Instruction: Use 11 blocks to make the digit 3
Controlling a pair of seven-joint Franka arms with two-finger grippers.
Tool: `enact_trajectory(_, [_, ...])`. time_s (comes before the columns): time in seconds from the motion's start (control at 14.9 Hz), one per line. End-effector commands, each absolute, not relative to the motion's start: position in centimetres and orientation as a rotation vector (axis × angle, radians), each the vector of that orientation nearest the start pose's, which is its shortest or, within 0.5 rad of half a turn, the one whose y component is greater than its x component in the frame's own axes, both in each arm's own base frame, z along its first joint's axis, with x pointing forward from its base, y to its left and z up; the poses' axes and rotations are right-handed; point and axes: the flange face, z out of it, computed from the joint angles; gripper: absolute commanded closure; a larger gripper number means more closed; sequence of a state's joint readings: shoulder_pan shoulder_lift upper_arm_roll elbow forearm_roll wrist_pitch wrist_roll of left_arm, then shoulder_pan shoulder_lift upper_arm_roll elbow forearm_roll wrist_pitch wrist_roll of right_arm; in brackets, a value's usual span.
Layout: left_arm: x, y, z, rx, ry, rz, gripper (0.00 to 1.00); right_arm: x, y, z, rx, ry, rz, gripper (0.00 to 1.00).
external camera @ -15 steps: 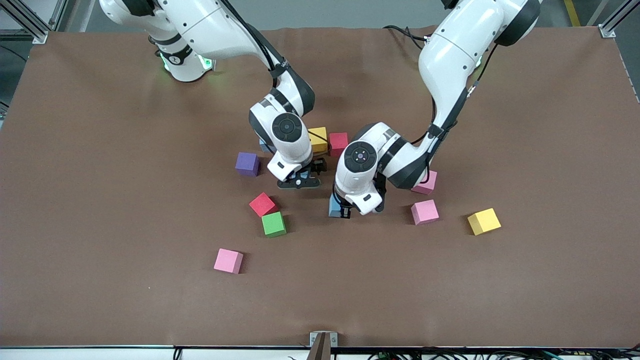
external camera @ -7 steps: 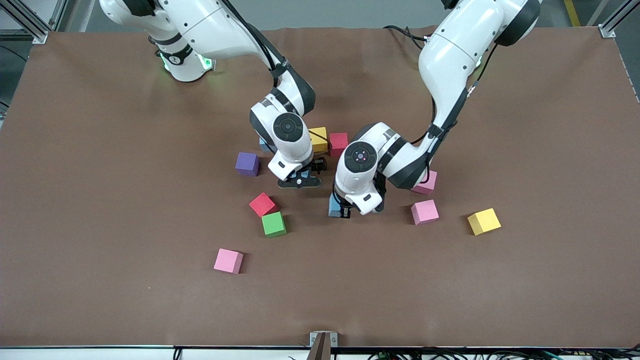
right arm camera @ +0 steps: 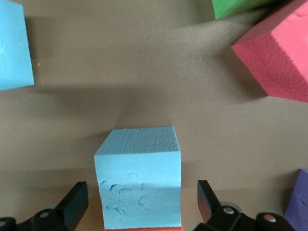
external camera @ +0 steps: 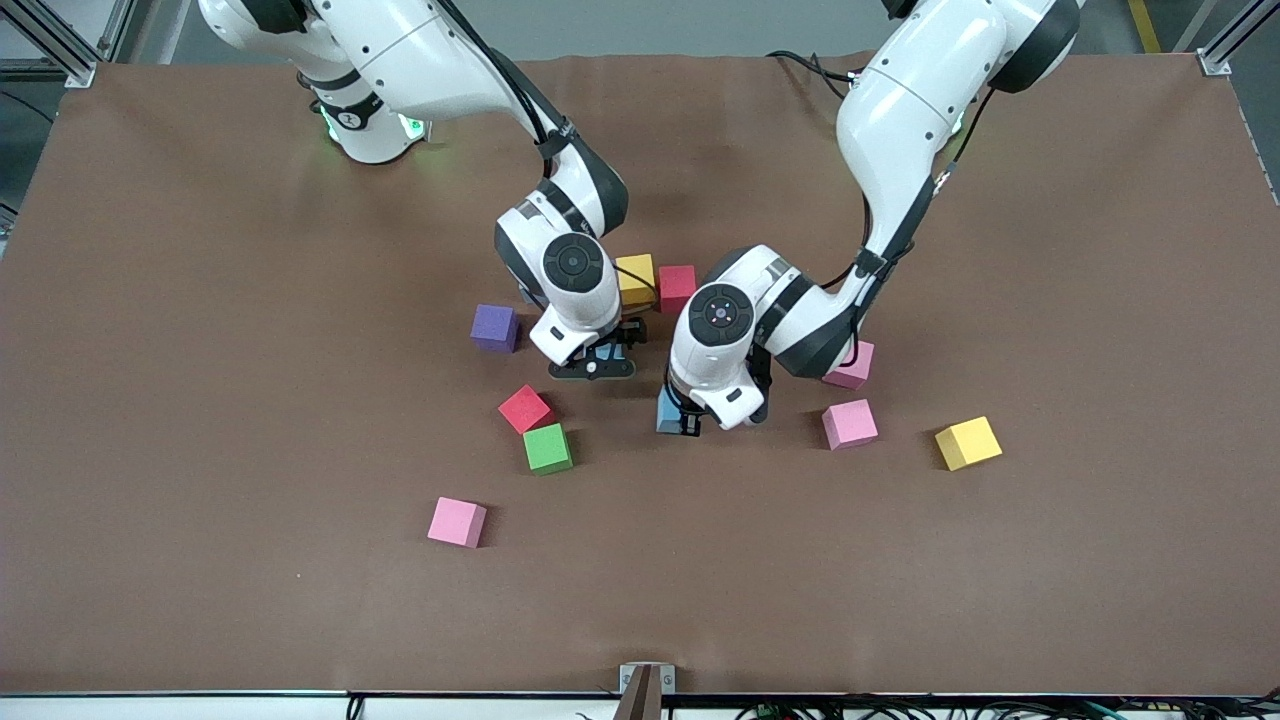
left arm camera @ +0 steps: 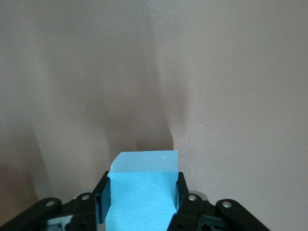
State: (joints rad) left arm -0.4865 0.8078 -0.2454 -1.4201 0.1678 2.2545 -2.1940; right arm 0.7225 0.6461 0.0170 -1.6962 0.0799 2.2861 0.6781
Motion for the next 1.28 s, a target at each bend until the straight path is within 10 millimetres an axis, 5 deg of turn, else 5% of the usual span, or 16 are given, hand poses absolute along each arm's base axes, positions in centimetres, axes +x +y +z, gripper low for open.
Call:
enact_trajectory(0.0, [56.7, -46.5, 23.1, -2.374, -2.138, 0.096, 0.74, 50.4, 44.4, 23.2, -3.129, -0.017, 0.134, 0.0])
enact_trajectory(0.2, [56.1, -47.3, 23.1, -2.358, -2.151, 0.101, 0.74, 51.2, 43.2, 25.8, -3.138, -0.048, 0.172, 0.0])
enact_trajectory(0.61, [54.5, -48.9, 22.6, -2.274, -2.221, 0.11, 0.74, 56.0, 35.7, 33.3, -3.094, 0.06, 0.122, 0.0])
enact_trajectory(0.81, [53.4, -49.7, 22.1, -2.231, -2.232, 0.12, 0.74, 57.9, 31.7, 35.4, -3.092, 0.159, 0.132, 0.0])
enact_trajectory(1.08, [51.7, -50.1, 21.1, -2.158, -2.177, 0.117, 0.74, 60.3, 24.5, 38.0, -3.09, 0.338, 0.15, 0.0])
enact_trajectory(1.21, [51.3, -49.7, 20.7, -2.117, -2.151, 0.113, 0.74, 61.9, 19.1, 39.0, -3.076, 0.464, 0.143, 0.0])
